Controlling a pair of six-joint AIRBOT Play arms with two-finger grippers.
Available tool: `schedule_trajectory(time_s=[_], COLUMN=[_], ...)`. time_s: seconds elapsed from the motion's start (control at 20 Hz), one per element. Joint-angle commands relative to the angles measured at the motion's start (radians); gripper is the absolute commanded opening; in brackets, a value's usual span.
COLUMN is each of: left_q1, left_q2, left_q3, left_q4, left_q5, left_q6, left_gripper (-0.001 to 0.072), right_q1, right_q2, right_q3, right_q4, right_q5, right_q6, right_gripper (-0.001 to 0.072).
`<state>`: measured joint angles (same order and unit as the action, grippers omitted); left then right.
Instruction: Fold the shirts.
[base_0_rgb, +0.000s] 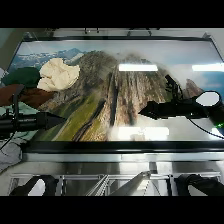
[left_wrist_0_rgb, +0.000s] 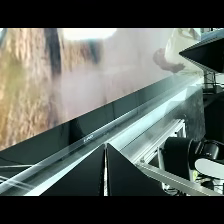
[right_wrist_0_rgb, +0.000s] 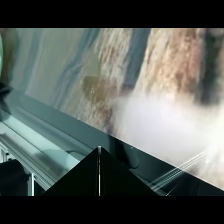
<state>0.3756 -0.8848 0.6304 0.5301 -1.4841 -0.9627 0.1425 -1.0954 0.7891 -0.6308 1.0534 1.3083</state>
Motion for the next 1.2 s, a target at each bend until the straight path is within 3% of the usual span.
schedule_trajectory(time_s=[0.0,0.3,0.4,0.55,0.6,0.65,0.75,0.8,1.0,1.15], left_q1=[0.001,0.002,0.002,0.027,0.033,0.034,0.034,0.033,0.034,0.013], left_q2=[0.001,0.001,-0.005,-0.138,-0.206,-0.286,-0.461,-0.560,-0.921,-1.097], left_q3=[0.000,0.000,0.015,0.202,0.282,0.373,0.558,0.651,0.974,1.143], left_q4=[0.000,-0.061,-0.069,0.087,0.115,0.141,0.198,0.207,0.220,0.351], left_q5=[0.000,0.163,0.307,0.547,0.579,0.612,0.622,0.600,0.480,0.467], left_q6=[0.000,-0.015,-0.014,-0.013,0.003,0.038,0.037,0.024,0.000,-0.105], left_gripper=[0.0016,0.0015,0.0014,0.0028,0.0289,0.0720,0.0713,0.0713,0.0713,0.0713], right_q1=[0.000,0.000,-0.005,-0.040,-0.059,-0.076,-0.116,-0.135,-0.184,-0.184], right_q2=[-0.001,-0.016,-0.035,-0.047,-0.047,-0.049,-0.060,-0.071,-0.117,-0.149], right_q3=[0.000,0.000,0.000,0.002,0.002,0.002,0.002,0.002,0.002,0.002], right_q4=[0.000,0.000,0.000,-0.002,-0.002,-0.002,-0.004,-0.004,-0.004,-0.004], right_q5=[-0.011,-0.089,-0.132,-0.276,-0.314,-0.338,-0.369,-0.375,-0.376,-0.376], right_q6=[0.000,0.000,0.000,-0.051,-0.068,-0.068,-0.068,-0.068,-0.068,-0.068], right_gripper=[0.0017,0.0017,0.0017,0.0018,0.0019,0.0072,0.0474,0.0503,0.0503,0.0503])
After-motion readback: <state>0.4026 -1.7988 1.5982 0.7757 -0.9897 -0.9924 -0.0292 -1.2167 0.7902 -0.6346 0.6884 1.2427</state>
